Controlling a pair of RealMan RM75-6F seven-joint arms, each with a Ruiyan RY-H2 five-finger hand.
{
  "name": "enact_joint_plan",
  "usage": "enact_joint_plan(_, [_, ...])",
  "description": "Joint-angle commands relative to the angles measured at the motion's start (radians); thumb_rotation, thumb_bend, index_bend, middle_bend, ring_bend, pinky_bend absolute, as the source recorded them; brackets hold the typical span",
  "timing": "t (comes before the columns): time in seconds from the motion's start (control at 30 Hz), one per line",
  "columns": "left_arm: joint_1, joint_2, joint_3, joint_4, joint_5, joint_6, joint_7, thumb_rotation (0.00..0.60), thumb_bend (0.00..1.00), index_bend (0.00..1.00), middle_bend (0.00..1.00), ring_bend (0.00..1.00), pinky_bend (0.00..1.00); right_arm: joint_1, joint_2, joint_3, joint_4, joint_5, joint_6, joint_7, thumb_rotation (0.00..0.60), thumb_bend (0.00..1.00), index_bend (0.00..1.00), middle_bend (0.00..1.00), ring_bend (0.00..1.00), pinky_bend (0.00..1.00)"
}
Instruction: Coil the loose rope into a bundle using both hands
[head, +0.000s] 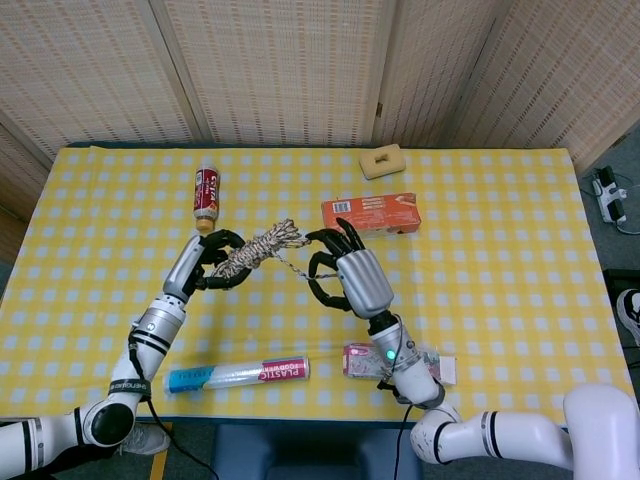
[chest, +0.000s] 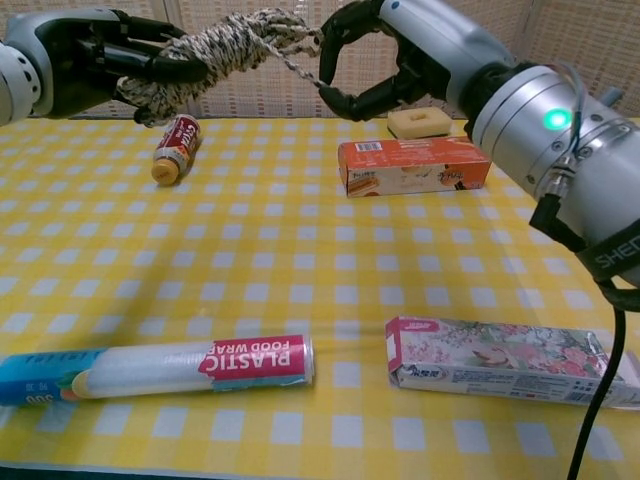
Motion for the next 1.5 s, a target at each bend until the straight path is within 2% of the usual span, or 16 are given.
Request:
enact_joint_plan(0.03, [0.001,0.005,-0.002,-0.004,0.003,0.005,-0.005,0.6,0.61,0.78,0.78,0.77,0.79,-0.009,-0.002,-0.012,0.012,-0.029,0.008,-0.001,0.6,0.56,0.35,0.14,0.11,0.0])
enact_joint_plan(0.07, [0.001,0.007,-0.003,-0.005,0.003,0.007,-0.007,0.6,0.61,0.78,0.78,0.77,0.79,-0.011,-0.002,-0.014,0.014,-0.038,0.01,0.0,0.6,0.56,0.24,0.1,0.09,0.0])
enact_joint_plan(0.17, [0.004,0.013,-0.007,-0.009,0.005,0.014,-0.017,0.6,0.61,0.78,0.78,0.77,0.79,-0.021,-0.004,-0.02,0.019,-0.058,0.018,0.014,0.6,0.56,0.03,0.01,0.05,0.0])
enact_joint_plan(0.23, [0.006,0.018,-0.008,-0.011,0.011,0.02,-0.022,0.6,0.61,0.78,0.78,0.77,0.79,-0.029,-0.004,-0.024,0.022,-0.074,0.028,0.021,0.6,0.56,0.0,0.0,0.03,0.0])
enact_joint_plan(0.5, [0.015,0.029,0.02,-0.002,0.073,0.074,0.021,0.6,0.61,0.78,0.78,0.77,0.79,-0.104,0.052,-0.06,0.013,-0.138,0.098,0.046,0.6,0.56,0.0,0.0,0.02,0.0])
enact_joint_plan(0.7, [0.025,0.036,0.042,0.0,0.12,0.103,0.037,0.6,0.61,0.78,0.78,0.77,0.79,-0.203,0.193,-0.119,-0.061,-0.142,0.137,0.002,0.6,0.56,0.0,0.0,0.05,0.0])
enact_joint_plan(0.9, [0.033,0.033,0.066,0.013,0.173,0.14,0.06,0.6,0.61,0.78,0.78,0.77,0.79,-0.319,0.386,-0.205,-0.167,-0.108,0.149,-0.042,0.6,0.56,0.0,0.0,0.07,0.0])
enact_joint_plan(1.07, [0.041,0.029,0.081,0.023,0.204,0.161,0.059,0.6,0.61,0.78,0.78,0.77,0.79,-0.416,0.49,-0.269,-0.176,-0.109,0.181,0.002,0.6,0.55,0.0,0.0,0.05,0.0])
enact_joint_plan(1.17, [0.044,0.034,0.086,0.025,0.212,0.159,0.052,0.6,0.61,0.78,0.78,0.77,0.79,-0.469,0.527,-0.301,-0.16,-0.128,0.206,0.052,0.6,0.51,0.0,0.0,0.01,0.0])
enact_joint_plan(1.33, [0.047,0.04,0.096,0.024,0.222,0.155,0.042,0.6,0.61,0.78,0.78,0.77,0.79,-0.56,0.549,-0.339,-0.113,-0.145,0.259,0.119,0.6,0.51,0.0,0.0,0.0,0.0])
enact_joint_plan(1.5, [0.054,0.046,0.099,0.022,0.231,0.162,0.032,0.6,0.61,0.78,0.78,0.77,0.79,-0.63,0.54,-0.352,-0.063,-0.15,0.293,0.209,0.6,0.51,0.0,0.0,0.0,0.0])
